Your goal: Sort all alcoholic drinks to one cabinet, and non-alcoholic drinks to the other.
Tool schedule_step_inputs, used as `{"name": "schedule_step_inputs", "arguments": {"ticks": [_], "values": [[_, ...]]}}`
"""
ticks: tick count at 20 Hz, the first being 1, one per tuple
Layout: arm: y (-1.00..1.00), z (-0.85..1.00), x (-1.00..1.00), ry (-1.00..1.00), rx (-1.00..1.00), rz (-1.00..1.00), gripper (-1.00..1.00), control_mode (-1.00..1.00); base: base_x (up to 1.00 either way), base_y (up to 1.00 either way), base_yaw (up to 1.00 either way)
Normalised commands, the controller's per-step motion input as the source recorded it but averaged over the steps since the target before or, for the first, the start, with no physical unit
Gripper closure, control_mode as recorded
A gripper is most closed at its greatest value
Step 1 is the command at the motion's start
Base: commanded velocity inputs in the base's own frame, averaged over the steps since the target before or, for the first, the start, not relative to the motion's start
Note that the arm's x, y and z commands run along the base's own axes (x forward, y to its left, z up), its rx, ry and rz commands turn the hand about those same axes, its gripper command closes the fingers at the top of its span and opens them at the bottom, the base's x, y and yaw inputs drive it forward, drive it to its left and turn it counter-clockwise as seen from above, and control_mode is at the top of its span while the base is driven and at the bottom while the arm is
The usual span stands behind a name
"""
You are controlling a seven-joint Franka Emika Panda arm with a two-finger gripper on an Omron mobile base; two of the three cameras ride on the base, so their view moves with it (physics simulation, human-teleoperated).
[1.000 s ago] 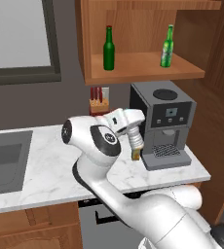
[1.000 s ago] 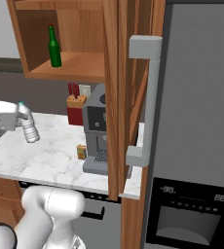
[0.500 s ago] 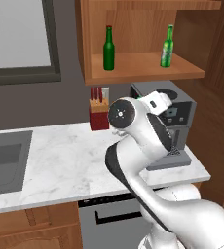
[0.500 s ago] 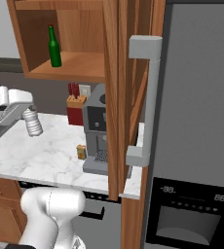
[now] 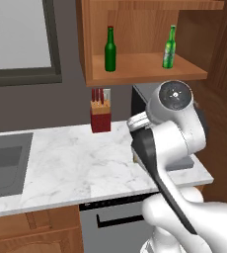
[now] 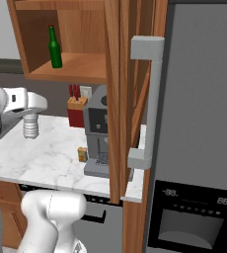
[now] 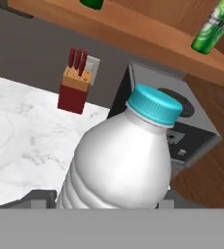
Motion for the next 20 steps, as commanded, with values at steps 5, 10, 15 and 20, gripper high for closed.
{"name": "schedule_step_inputs", "arguments": {"ticks": [5, 10, 15, 20], "values": [[0.0, 0.0, -0.41, 0.12, 0.13, 0.0, 1.0, -1.0, 0.0, 0.0, 0.0], [0.0, 0.0, -0.22, 0.02, 0.02, 0.0, 1.0, -1.0, 0.0, 0.0, 0.0], [0.0, 0.0, -0.48, 0.0, 0.0, 0.0, 1.0, -1.0, 0.0, 0.0, 0.0], [0.0, 0.0, 0.0, 0.0, 0.0, 0.0, 1.0, 1.0, -0.98, 0.0, -0.01]]}}
